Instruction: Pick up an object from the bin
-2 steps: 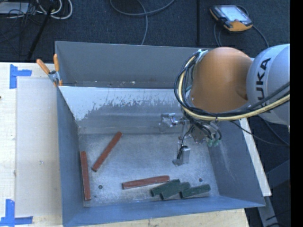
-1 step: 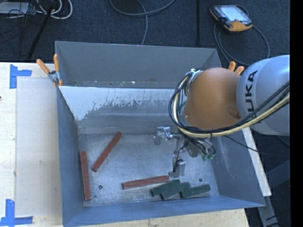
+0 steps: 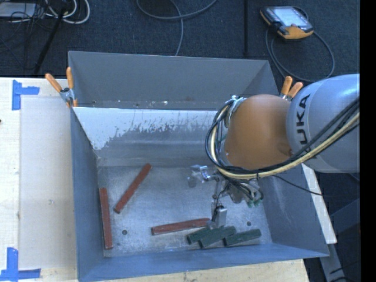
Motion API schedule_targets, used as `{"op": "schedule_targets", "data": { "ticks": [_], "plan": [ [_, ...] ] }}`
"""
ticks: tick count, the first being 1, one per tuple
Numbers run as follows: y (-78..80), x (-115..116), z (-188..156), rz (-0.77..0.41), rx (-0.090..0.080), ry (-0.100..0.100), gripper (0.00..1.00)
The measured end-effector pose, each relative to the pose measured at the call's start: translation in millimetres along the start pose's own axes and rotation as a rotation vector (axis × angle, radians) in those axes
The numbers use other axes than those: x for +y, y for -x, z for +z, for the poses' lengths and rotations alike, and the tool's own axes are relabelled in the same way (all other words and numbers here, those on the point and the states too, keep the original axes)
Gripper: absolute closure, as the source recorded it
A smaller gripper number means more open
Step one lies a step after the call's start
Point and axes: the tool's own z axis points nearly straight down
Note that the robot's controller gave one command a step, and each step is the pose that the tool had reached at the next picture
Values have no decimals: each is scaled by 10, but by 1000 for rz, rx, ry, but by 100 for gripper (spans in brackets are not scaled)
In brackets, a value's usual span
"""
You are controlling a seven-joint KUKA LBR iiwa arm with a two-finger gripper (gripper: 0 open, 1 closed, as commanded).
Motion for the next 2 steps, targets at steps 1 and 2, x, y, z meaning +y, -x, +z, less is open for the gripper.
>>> {"op": "schedule_targets", "data": {
  "ticks": [1,2],
  "plan": [
    [-48,41,-17,-74,7,2,0],
    [-264,88,304,-144,-9,-2,0]
  ]
}}
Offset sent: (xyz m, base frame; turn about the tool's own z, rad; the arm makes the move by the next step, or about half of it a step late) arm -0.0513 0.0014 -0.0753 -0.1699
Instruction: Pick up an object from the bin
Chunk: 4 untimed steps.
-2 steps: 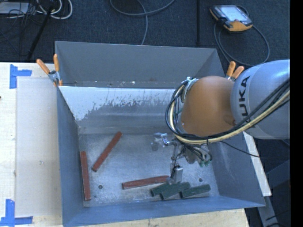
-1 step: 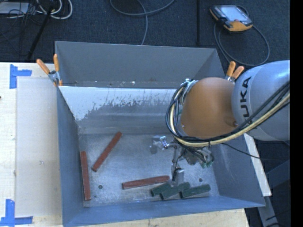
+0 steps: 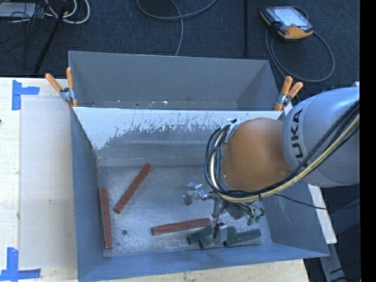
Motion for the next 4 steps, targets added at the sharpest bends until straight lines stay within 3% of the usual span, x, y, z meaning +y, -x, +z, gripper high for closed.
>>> {"op": "schedule_targets", "data": {
  "ticks": [1,2,4],
  "plan": [
    [-89,-72,511,-29,11,3,100],
    [-89,-72,510,-29,11,3,100],
    [-85,-59,-683,-30,12,5,100]
  ]
}}
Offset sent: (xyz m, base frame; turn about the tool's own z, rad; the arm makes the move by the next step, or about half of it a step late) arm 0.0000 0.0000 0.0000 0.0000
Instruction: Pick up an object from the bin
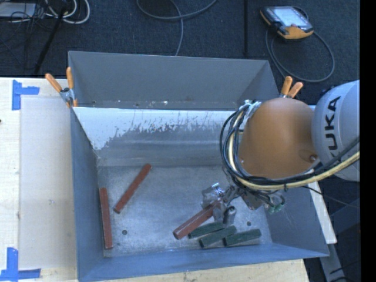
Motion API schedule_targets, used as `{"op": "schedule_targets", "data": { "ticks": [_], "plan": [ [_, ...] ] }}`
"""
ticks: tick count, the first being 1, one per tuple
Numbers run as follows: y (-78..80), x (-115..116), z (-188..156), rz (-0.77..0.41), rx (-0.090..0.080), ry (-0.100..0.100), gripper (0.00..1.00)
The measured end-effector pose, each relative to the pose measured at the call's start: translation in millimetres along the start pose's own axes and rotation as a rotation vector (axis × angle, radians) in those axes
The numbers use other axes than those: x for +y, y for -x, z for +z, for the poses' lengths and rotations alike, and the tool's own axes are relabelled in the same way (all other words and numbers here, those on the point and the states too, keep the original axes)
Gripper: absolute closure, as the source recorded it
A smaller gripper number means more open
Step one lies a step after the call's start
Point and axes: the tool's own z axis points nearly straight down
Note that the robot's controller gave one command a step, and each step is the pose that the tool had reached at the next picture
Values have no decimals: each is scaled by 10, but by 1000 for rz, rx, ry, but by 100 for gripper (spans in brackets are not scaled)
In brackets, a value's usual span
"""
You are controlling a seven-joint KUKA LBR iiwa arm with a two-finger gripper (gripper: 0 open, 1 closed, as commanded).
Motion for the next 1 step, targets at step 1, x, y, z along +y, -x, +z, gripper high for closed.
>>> {"op": "schedule_targets", "data": {
  "ticks": [1],
  "plan": [
    [265,31,-394,-2,-5,-2,100]
  ]
}}
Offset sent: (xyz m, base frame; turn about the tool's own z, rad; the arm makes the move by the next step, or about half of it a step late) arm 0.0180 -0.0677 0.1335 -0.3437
